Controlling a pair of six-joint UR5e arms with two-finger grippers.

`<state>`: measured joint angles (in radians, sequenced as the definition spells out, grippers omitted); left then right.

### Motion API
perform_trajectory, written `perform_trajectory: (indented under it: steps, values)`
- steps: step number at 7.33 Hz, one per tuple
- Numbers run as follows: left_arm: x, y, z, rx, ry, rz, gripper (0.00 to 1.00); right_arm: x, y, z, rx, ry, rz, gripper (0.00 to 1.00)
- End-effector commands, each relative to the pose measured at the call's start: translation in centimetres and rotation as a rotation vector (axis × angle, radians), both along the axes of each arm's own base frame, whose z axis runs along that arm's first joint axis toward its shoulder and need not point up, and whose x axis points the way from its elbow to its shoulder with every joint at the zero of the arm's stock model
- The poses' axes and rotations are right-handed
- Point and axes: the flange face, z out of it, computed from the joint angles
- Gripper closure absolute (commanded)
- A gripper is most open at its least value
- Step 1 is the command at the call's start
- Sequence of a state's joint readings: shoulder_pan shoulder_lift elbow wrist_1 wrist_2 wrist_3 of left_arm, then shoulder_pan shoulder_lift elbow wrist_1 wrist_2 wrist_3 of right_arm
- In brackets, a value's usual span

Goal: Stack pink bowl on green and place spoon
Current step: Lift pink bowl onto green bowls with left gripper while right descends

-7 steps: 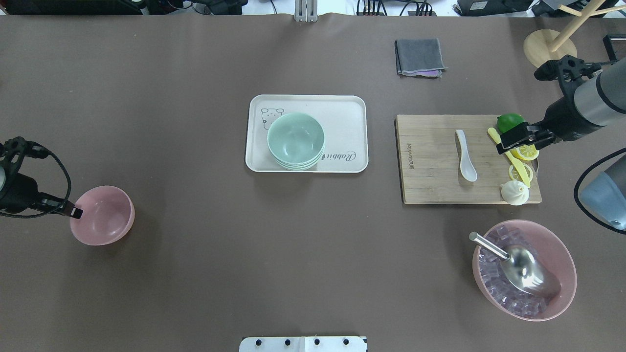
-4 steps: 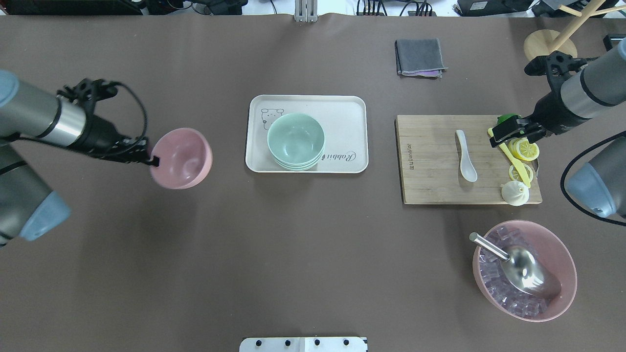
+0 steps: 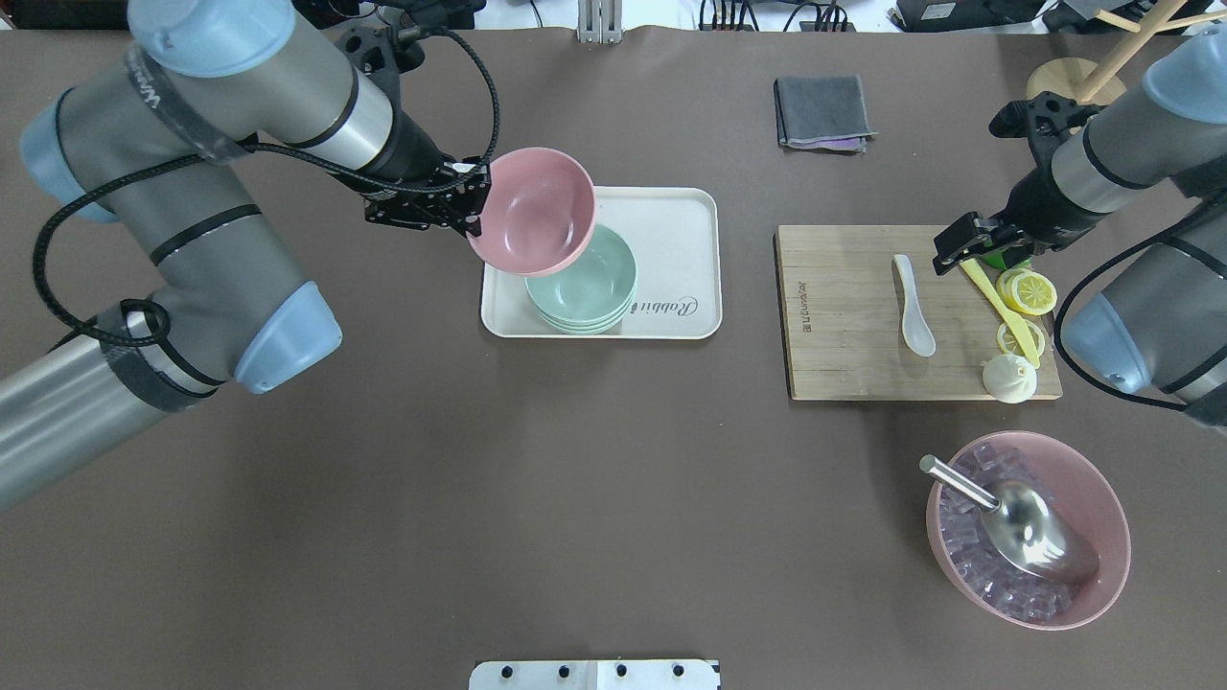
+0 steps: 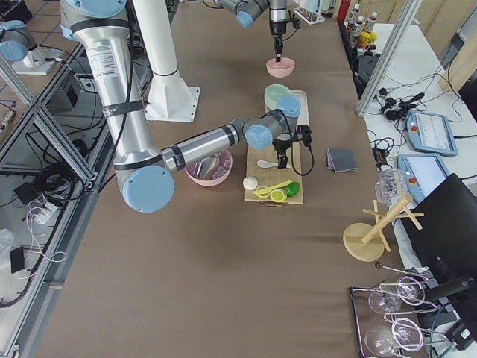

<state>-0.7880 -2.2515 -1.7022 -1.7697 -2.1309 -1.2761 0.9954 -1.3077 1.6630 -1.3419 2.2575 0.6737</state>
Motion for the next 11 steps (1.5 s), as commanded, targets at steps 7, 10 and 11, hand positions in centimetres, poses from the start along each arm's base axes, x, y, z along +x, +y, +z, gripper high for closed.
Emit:
perform_trajectory:
  steps: [7, 10, 11]
  values:
    - [9.0, -0.4, 2.2, 0.011, -0.085, -0.005, 0.99, -6.4, -1.0, -0.2, -0.059, 0.041, 0.011, 0.10]
    - [10.3, 0.9, 2.2, 0.016, -0.084, 0.021, 0.02, -6.9, -0.7, 1.8, -0.076, 0.077, 0.011, 0.23]
    - [10.5, 0.9, 2.4, 0.012, -0.088, 0.026, 0.03, -7.5, -0.7, 2.2, -0.081, 0.083, 0.005, 0.41]
